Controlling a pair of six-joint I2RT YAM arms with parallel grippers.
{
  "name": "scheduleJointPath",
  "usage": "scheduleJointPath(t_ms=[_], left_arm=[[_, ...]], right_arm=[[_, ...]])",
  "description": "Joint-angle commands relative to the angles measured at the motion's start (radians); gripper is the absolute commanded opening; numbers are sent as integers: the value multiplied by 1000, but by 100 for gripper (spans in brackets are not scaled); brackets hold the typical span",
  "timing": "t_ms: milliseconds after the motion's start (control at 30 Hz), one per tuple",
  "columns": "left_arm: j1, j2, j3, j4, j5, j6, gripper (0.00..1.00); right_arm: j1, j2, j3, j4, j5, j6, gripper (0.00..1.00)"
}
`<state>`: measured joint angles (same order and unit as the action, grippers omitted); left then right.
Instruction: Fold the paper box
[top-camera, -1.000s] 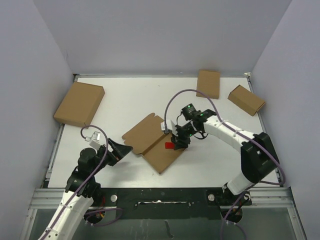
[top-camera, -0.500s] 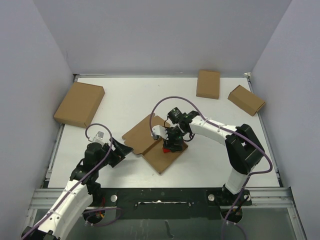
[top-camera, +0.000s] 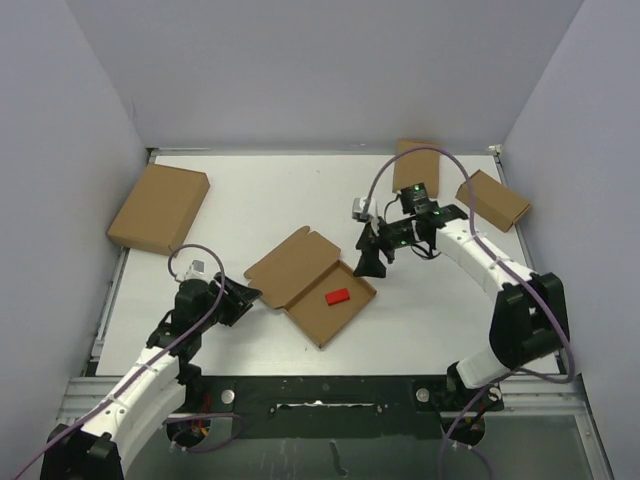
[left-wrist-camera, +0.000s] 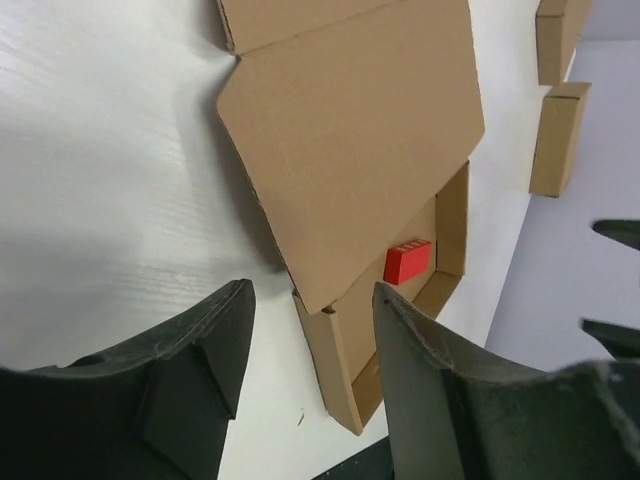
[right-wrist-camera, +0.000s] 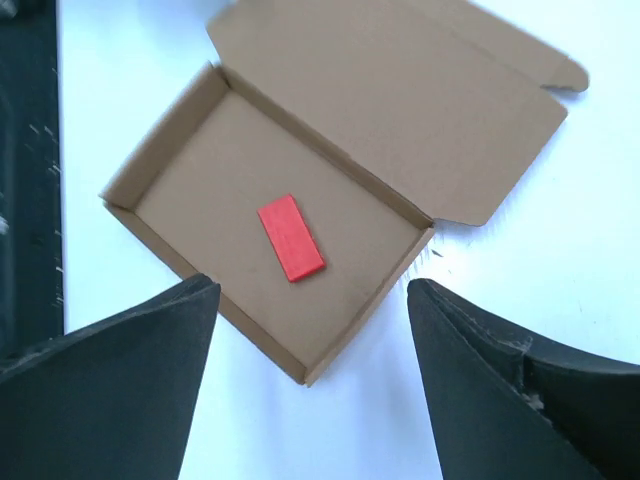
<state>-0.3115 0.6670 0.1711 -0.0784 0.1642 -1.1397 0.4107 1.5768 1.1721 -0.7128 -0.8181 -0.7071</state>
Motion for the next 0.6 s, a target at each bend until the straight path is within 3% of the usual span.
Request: scheduleJointPath(t_ms=[0, 67, 233, 567], left_arm=[[3, 63, 40, 111, -48, -55, 48], [2, 99, 46, 130, -61, -67, 47], [2, 188, 41, 219, -90, -95, 46], [2, 335, 53, 344, -133, -93, 39]], right_arm=[[-100, -115, -92, 195, -359, 215, 81], [-133, -108, -122, 271, -413, 285, 83], [-160, -39, -66, 190, -445, 276, 82], [-188, -26, -78, 202, -440, 276, 81]])
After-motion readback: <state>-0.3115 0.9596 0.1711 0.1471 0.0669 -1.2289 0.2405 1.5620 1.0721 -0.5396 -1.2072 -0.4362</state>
